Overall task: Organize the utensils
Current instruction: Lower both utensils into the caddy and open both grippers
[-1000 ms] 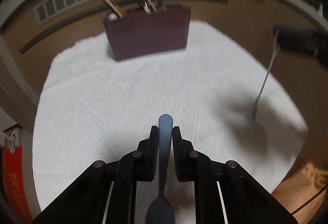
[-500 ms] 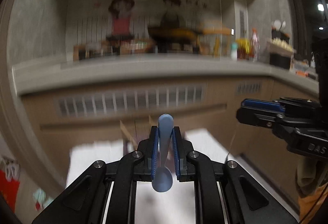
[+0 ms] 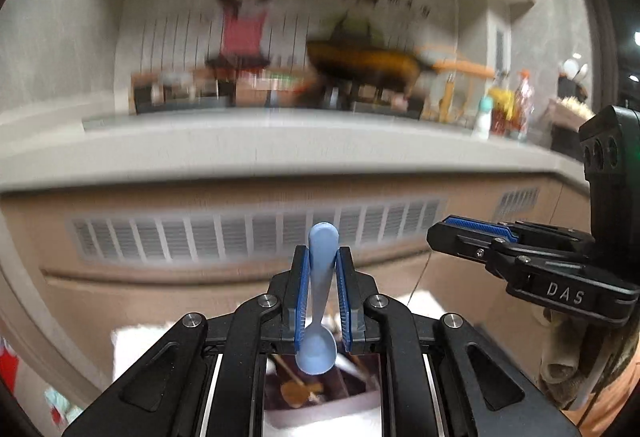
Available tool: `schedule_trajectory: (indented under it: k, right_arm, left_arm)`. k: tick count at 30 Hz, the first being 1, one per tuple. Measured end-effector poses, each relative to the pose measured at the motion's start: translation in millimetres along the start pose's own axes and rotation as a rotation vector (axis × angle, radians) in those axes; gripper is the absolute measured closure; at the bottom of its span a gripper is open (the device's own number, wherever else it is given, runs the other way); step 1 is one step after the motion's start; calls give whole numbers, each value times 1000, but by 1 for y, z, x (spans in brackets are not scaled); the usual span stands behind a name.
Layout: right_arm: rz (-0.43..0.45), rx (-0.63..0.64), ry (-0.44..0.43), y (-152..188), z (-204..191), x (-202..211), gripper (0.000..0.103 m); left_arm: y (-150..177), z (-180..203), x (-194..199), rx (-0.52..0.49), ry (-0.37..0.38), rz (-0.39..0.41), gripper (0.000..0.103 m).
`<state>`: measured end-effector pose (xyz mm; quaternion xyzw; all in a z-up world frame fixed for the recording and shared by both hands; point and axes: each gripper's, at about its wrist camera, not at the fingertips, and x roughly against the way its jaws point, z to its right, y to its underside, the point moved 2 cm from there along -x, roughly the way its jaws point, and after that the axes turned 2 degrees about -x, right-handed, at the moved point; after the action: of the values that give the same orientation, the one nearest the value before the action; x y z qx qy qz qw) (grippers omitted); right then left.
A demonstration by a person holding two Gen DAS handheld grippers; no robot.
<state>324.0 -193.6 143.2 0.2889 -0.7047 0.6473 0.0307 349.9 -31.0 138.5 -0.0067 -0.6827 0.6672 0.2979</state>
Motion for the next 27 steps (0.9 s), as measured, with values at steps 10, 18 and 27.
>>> schedule_trajectory:
  k: [10,18,27]
  right_arm:
    - [-247,-122,55,85,34,-94,80]
    - [-225,-123,116,106,36,-74,55]
    - [-94,-5,233,150,0,34,21]
  left_arm:
    - [83,-14,-87,95,11,-273,87]
    - [94,-15,-32,150,-76,-132,36]
    - [149,31,66,40,-201,-49,1]
